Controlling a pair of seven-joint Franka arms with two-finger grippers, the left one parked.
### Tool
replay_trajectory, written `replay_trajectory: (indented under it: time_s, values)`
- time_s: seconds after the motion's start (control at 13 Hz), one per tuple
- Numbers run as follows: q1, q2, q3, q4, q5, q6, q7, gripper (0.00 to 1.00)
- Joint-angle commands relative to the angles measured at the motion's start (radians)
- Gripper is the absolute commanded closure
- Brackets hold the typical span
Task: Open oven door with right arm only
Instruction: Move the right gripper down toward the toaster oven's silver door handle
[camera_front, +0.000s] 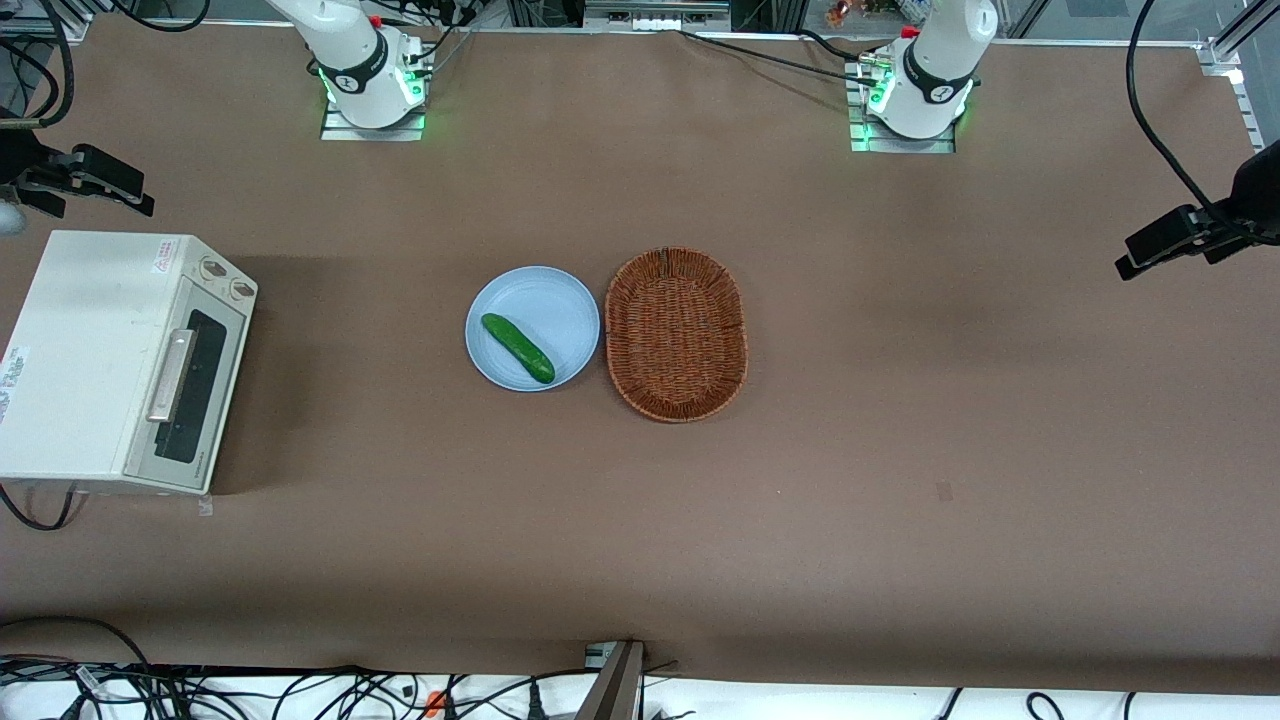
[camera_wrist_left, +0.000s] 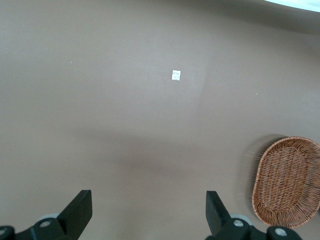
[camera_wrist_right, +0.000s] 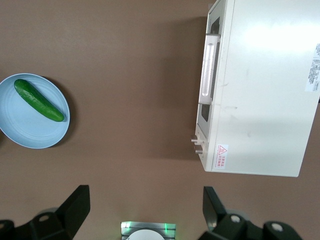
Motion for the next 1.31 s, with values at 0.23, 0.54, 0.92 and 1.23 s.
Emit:
replay_trajectory:
  time_s: [0.23,0.54,0.92,1.23]
  values:
    - [-0.019,0.005,0.022,0.029,-0.015,-0.027,-0.012,0.00]
    - [-0.016,0.012,0.027,0.022,-0.015,-0.032,-0.016,0.00]
    - [0.003,0.018,0.027,0.022,-0.014,-0.065,-0.014,0.00]
    - [0.007,0.029,0.027,0.022,-0.014,-0.076,-0.016,0.00]
